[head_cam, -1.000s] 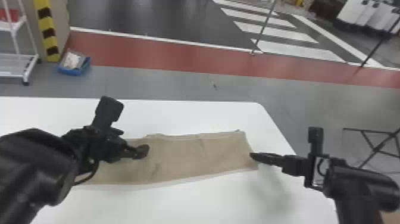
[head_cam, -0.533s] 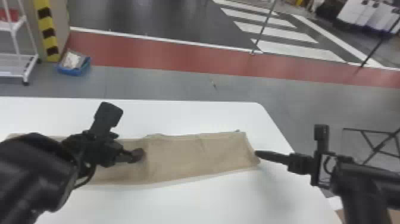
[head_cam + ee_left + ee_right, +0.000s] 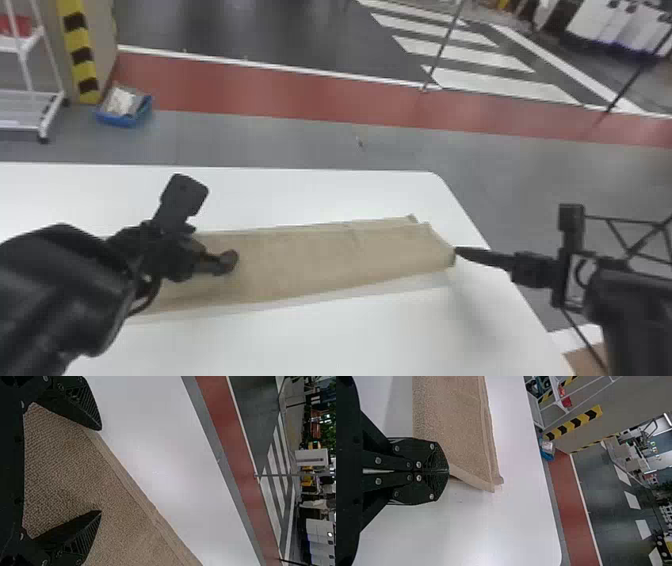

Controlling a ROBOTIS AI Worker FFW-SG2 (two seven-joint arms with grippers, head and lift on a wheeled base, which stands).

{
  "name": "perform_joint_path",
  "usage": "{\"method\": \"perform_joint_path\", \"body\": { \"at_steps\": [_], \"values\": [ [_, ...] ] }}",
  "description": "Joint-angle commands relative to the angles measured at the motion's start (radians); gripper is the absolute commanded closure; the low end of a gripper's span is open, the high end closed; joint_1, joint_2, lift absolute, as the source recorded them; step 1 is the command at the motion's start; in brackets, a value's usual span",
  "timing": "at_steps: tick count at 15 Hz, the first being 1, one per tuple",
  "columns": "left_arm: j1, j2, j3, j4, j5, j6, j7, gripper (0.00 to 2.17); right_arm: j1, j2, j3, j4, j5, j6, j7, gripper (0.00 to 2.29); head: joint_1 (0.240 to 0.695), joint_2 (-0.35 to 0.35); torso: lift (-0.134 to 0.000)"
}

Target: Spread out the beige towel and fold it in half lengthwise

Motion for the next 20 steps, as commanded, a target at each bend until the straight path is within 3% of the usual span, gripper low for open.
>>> {"method": "perform_joint_path", "body": {
  "at_steps": [1,2,3,4,5,6,11,17,19,20],
  "values": [
    [0.001,0.000,-0.002,0.000,-0.001,0.003,0.000,0.16,-0.005,-0.006,0.003,0.038,0.034,-0.049,-0.006,1.36,0.695,-0.350,-0.124],
    [0.003,0.000,-0.002,-0.001,-0.001,0.003,0.000,0.16,-0.007,-0.006,0.005,0.048,0.034,-0.056,-0.012,1.36,0.695,-0.350,-0.124],
    [0.003,0.000,-0.002,-0.001,-0.001,0.003,0.000,0.16,-0.007,0.000,0.009,0.048,0.040,-0.053,-0.018,1.22,0.695,-0.350,-0.124],
    [0.003,0.000,-0.003,-0.001,0.001,0.003,0.000,0.16,-0.005,0.003,0.009,0.048,0.040,-0.053,-0.026,0.79,0.695,-0.350,-0.124],
    [0.006,0.000,0.000,-0.004,0.001,0.003,0.000,0.16,-0.004,0.005,0.005,0.045,0.040,-0.053,-0.029,0.20,0.695,-0.350,-0.124],
    [0.012,0.000,0.004,-0.007,0.007,0.003,0.005,0.15,-0.004,0.008,-0.001,0.039,0.035,-0.053,-0.030,0.06,0.695,-0.350,-0.124],
    [0.056,0.014,0.118,-0.133,0.073,-0.012,0.015,0.14,-0.008,0.016,-0.057,0.013,0.009,-0.031,-0.040,0.06,0.695,-0.350,-0.124],
    [0.118,0.123,0.400,-0.208,0.214,0.043,0.017,0.15,-0.062,0.022,-0.041,0.110,-0.014,-0.117,-0.044,0.09,0.695,-0.350,-0.124],
    [0.145,0.149,0.515,-0.254,0.237,0.193,0.031,0.15,-0.069,0.034,-0.014,0.117,-0.014,-0.151,-0.046,0.10,0.695,-0.350,-0.124],
    [0.152,0.152,0.567,-0.276,0.244,0.273,0.032,0.15,-0.077,0.040,0.000,0.122,-0.009,-0.175,-0.049,0.10,0.695,-0.303,-0.124]
  ]
}}
